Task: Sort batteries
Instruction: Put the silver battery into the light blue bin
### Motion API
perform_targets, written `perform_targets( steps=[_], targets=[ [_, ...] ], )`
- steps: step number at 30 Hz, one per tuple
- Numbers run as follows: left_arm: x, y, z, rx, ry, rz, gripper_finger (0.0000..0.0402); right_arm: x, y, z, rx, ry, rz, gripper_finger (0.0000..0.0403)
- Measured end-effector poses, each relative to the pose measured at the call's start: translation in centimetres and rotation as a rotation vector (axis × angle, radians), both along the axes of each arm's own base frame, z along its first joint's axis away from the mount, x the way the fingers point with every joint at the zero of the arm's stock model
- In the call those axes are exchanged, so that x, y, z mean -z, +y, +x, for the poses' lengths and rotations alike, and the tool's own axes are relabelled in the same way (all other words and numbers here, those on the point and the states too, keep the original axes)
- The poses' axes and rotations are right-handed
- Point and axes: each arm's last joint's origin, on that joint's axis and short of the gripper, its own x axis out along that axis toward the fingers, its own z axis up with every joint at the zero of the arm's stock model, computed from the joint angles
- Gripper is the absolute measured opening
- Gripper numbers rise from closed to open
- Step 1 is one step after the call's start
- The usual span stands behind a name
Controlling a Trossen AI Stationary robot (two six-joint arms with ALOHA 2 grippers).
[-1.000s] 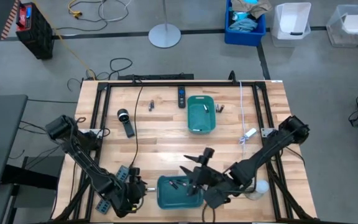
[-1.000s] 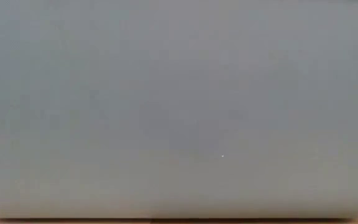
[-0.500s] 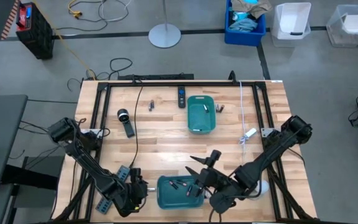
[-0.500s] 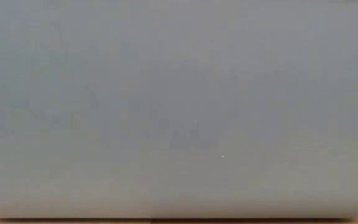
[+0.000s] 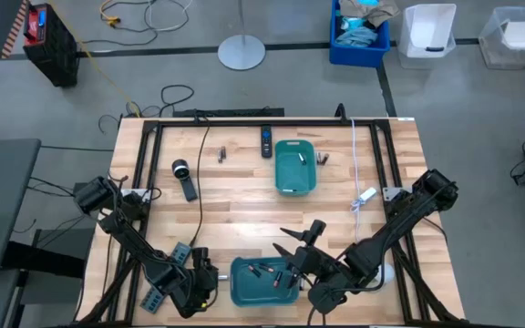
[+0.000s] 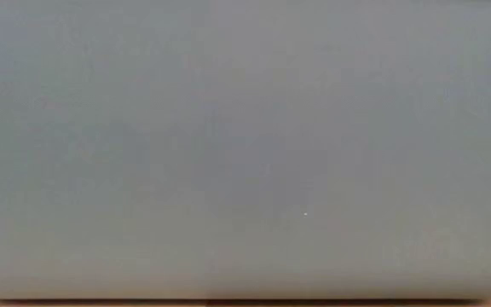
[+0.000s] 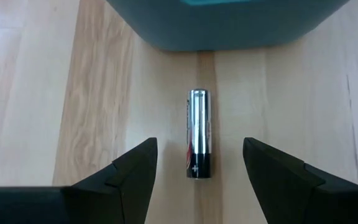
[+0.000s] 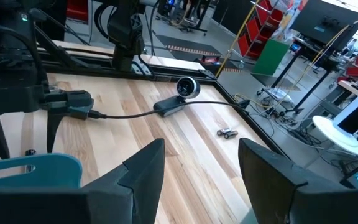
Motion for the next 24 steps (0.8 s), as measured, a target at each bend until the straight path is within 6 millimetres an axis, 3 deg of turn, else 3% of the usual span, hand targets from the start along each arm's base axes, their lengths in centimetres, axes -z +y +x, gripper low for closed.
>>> perform_targets(
  steps=[14, 24],
  targets=[
    [1.7, 0.1, 0.7, -0.025, 0.038, 0.004, 0.0228, 0.0, 0.0, 0.0, 0.000, 0.004, -0.003, 0.0221],
    [1.9, 0.4, 1.0, -0.034, 0.064, -0.007, 0.0113, 0.0, 0.0, 0.0, -0.001, 0.004, -0.004, 0.0221]
  ],
)
